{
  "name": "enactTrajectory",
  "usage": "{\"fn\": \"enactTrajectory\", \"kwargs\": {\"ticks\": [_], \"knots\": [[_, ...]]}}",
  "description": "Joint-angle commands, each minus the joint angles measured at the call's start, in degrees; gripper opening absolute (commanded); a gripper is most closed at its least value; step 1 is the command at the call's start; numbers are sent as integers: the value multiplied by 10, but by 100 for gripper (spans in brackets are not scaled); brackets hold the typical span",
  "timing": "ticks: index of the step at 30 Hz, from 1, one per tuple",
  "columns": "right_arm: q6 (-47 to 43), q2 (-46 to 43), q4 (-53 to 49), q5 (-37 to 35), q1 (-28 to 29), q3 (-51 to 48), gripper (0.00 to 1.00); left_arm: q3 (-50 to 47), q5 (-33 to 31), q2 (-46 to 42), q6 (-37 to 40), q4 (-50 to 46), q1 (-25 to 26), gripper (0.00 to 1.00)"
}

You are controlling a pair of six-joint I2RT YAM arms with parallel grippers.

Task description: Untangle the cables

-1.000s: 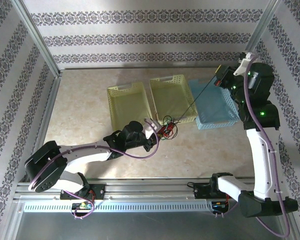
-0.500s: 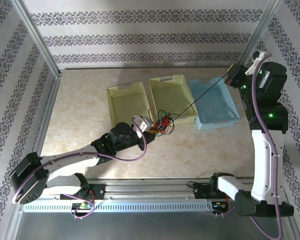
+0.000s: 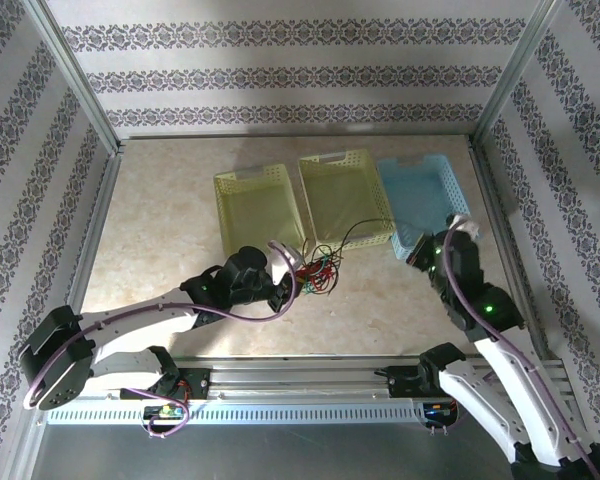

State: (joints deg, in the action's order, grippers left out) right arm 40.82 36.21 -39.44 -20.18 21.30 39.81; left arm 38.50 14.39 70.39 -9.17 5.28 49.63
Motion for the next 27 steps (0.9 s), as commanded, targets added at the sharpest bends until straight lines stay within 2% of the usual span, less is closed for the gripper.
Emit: {"fn": "enactTrajectory", "kwargs": {"ticks": [1,2,3,4,6,10,16,18,20,23,25,27], "knots": [[93,15,-30,-32,7,-41,0,44,39,28,19,-11,-8,0],[93,22,-27,-22,7,-49,0,45,43,35,19,-15,-8,0],[92,31,-20,-9,6,-55,11,45,44,42,18,-16,-8,0],[80,33,-12,1,4,-54,30,40,45,46,15,-14,-8,0],[35,29,21,29,2,-51,46,27,41,49,9,2,-8,0],[-46,2,106,150,2,-48,54,17,40,55,2,9,-8,0],[-66,30,206,378,7,-45,54,21,50,69,10,-5,-8,0],[-68,57,237,425,16,-41,53,22,51,72,9,-5,-8,0],[-79,87,246,461,20,-29,49,23,51,72,9,-4,-8,0],[-93,128,243,508,21,-14,36,25,49,70,9,-3,-8,0],[-99,143,232,511,21,-9,26,25,46,68,9,-2,-8,0],[-106,145,219,495,19,-9,23,26,46,66,11,-3,-8,0]]}}
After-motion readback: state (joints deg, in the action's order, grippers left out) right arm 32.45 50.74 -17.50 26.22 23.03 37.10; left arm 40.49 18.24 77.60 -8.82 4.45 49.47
